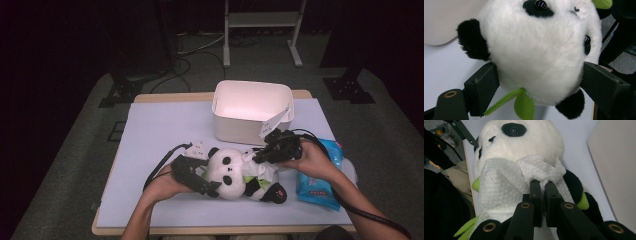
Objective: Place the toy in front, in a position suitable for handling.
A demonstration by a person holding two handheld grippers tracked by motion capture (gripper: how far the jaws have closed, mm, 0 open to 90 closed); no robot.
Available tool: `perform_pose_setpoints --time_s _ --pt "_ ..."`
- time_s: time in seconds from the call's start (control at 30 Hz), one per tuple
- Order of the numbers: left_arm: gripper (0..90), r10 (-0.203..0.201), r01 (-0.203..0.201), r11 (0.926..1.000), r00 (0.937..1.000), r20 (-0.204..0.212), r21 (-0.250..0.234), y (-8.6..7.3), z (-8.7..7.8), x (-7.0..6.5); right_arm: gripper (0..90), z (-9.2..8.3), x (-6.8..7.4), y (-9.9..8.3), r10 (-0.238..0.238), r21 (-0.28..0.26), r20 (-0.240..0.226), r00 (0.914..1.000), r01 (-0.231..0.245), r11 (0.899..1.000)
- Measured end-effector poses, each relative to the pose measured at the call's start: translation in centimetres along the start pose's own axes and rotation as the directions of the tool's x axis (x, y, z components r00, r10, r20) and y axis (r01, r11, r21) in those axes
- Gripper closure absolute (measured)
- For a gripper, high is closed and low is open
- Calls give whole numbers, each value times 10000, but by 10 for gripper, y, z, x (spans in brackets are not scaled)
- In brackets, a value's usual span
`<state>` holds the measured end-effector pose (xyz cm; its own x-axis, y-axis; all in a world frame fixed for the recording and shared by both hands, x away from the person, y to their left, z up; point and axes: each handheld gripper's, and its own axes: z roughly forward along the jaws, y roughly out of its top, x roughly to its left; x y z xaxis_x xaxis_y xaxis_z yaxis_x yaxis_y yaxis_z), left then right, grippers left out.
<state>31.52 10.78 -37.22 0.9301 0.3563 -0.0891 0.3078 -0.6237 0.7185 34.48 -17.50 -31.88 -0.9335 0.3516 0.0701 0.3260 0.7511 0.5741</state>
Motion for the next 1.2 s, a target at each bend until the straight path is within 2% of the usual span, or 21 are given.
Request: perform_pose_setpoints --time_s 0.3,1.2 --pt "156 -141 140 9998 9999 21 115 -3 2 3 859 -1 -2 -5 72 -70 4 10000 -72 9999" --pt "156 -176 176 9997 9998 5 163 -3 2 2 857 -5 -2 -12 104 -118 130 9999 -102 9999"
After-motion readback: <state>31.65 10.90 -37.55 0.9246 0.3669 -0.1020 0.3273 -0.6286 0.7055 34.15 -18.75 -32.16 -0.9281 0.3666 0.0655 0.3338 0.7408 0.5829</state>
